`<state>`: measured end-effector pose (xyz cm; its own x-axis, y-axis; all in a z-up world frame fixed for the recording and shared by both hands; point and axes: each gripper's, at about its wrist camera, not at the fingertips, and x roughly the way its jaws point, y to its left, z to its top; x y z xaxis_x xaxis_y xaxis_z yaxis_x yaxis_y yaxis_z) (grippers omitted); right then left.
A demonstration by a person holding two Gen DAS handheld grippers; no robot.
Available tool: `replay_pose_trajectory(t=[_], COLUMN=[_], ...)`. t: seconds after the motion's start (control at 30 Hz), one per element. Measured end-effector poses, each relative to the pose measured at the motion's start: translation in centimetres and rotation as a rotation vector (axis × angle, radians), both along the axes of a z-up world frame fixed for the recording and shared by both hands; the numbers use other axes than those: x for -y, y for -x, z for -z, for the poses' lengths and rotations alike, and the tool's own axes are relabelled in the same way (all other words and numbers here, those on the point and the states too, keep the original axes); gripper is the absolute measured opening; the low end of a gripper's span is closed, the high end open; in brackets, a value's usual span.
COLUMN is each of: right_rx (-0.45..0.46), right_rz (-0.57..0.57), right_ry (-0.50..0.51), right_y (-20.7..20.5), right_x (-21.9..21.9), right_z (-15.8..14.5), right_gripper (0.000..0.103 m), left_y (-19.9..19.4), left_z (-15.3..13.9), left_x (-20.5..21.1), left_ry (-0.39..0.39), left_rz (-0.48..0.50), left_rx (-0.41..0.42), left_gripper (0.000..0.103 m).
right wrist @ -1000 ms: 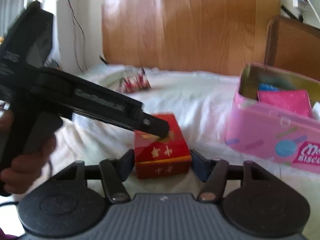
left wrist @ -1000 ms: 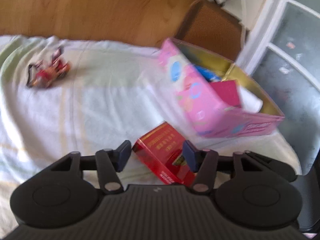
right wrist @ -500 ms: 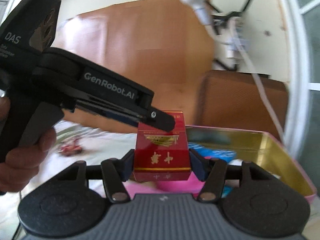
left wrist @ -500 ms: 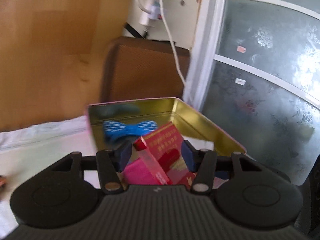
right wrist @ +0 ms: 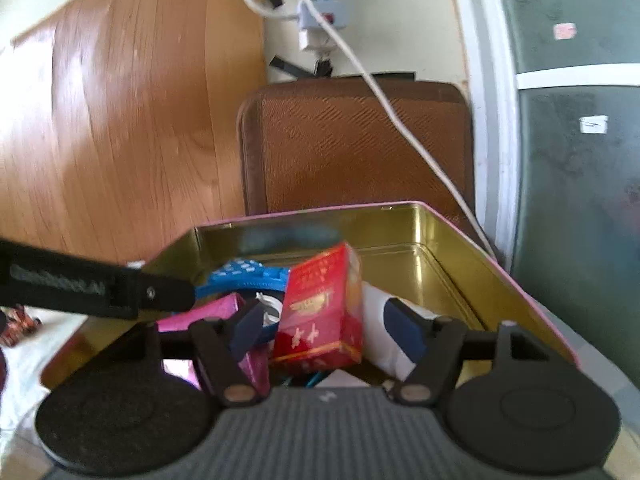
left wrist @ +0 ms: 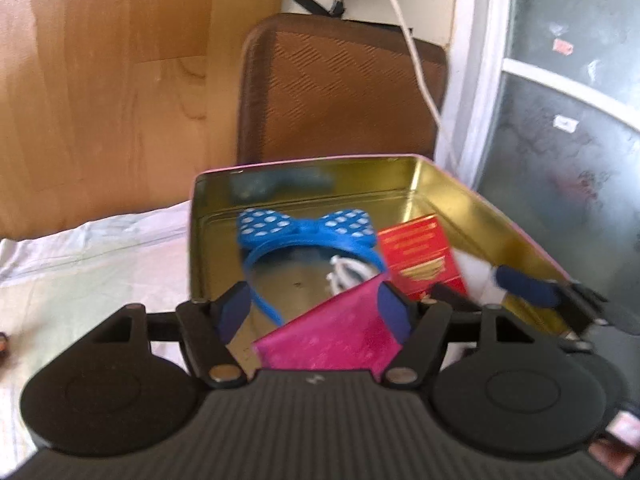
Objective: Organize rigid objects
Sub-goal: 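Carry the red cigarette box into the pink tin and release it, then move the right gripper back toward the red toy figure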
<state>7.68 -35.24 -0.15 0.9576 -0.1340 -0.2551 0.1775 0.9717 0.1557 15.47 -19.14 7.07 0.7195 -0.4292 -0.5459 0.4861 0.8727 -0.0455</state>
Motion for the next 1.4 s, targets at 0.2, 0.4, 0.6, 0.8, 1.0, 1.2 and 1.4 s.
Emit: replay_pose_trajectory(t=[0.2, 0.4, 0.6, 0.8, 1.0, 1.2, 1.4], right_rx=[0.063, 0.092, 0.095, 0.099, 0.106, 0.100, 0.096], right_rz=[0.005, -0.012, -0.038, -0.050, -0.072, -0.099, -0.135], right_ry=[-0.057, -0.118, -0.143, -0.142, -0.141, -0.130, -0.098], right_y=[3.9, 6.9, 8.2, 9.2, 10.0, 9.9, 9.7], right_x=[-0.5, -1.1, -1.9, -2.8, -4.1, -5.6, -7.6], right_z=[-0.3, -0.5, -0.9, -1.3, -1.8, -2.1, -2.6], right_gripper=[0.068, 0.068, 0.068, 0.068, 0.068, 0.068, 0.068], left_y=[1.7, 3.7, 5.6, 7.1, 8.2, 8.8, 8.7], left_z=[-0.1, -0.3, -0.4, -0.2, 0.1, 0.3, 0.7], left_x=[-0.9, -2.4, -4.3, -5.8, -7.2, -8.8, -10.7], left_ry=[-0.008, -0.020, -0.014, -0.015, -0.027, -0.032, -0.025], left_rz=[-0.018, -0.034, -0.045, -0.050, -0.057, -0.083, -0.115], left_rx=[0.028, 0.060, 0.082, 0.104, 0.134, 0.153, 0.153], left_gripper=[0.072, 0.072, 0.072, 0.072, 0.073, 0.077, 0.077])
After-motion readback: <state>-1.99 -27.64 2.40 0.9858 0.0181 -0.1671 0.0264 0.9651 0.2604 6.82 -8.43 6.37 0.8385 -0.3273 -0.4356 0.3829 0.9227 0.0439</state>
